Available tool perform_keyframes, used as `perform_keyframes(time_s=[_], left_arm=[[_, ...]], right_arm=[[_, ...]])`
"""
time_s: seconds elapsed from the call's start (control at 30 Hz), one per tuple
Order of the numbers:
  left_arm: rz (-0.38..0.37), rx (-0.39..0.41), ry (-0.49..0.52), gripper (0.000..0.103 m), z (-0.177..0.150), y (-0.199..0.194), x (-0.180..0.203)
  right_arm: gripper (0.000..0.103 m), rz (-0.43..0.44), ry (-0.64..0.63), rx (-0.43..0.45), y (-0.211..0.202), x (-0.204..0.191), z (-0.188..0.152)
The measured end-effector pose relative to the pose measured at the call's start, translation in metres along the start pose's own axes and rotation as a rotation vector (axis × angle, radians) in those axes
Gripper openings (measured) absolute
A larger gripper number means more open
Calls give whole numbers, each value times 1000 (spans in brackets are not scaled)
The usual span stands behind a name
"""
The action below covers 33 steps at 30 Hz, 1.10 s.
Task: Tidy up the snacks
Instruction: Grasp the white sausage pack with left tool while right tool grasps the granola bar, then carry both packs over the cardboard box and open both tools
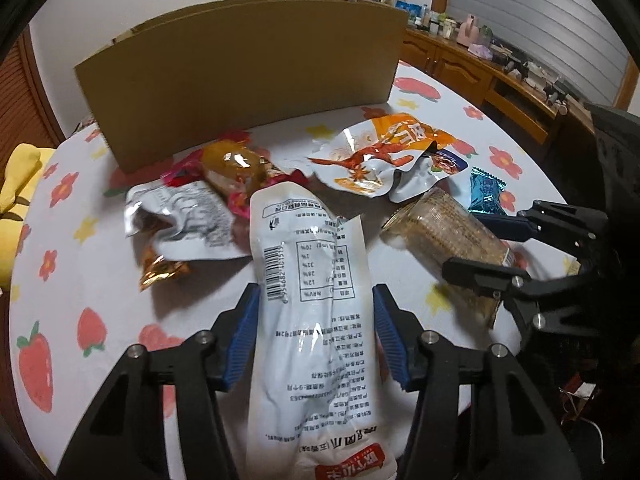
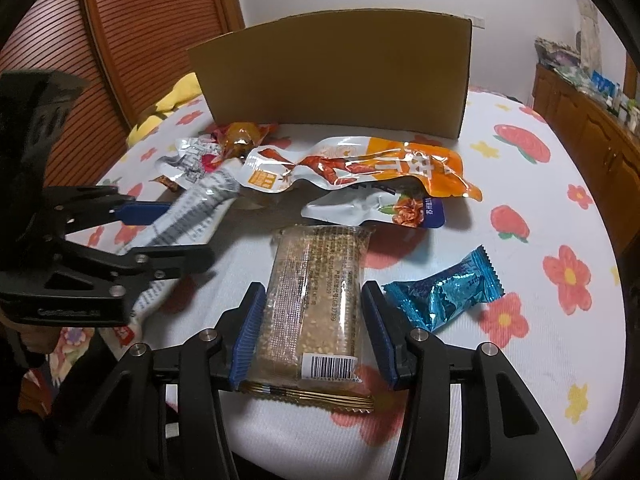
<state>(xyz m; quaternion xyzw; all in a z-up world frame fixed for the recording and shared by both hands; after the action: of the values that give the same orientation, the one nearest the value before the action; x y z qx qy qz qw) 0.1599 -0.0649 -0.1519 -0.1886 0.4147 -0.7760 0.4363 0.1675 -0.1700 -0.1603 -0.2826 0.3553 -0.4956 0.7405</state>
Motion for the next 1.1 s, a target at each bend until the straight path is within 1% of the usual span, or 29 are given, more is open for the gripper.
perform_keyframes(time_s=[0.2,0.27,0.33,0.53,0.73,0.9,1.1], left_arm=[[21,57,-23,55,-1,-13,-8],[30,72,-35,55,-1,-16,-10],[42,99,-49,55,-3,-23,-11],[71,143,-73,55,-2,-35,-17],[92,170,-87,55,3,-46,-25],[101,198,-84,55,12,-56,-27],[111,225,-67,56,27,-67,-29]], right_arm=[[52,-25,-30,1,4,-5,1],[45,-26,-39,5,4,-6,1],[42,-29,-33,16,2,-6,0],[41,12,-33,20,-1,-14,-2],[41,47,-46,42,-15,-28,1],[41,63,-58,78,-29,-36,10],[41,62,-72,112,-39,-38,26]])
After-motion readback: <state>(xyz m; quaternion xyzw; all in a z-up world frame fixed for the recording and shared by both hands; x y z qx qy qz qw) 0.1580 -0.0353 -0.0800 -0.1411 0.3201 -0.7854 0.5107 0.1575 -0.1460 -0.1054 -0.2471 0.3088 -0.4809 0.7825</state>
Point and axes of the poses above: each gripper's, at about its wrist camera, not at the fingertips, and y roughly the way its jaws point, x to its right, z to its top, the point moved 7 cm from there along y, roughly the way its jaws point, and after that the axes turned 14 degrees about y, right-handed, at the moved point
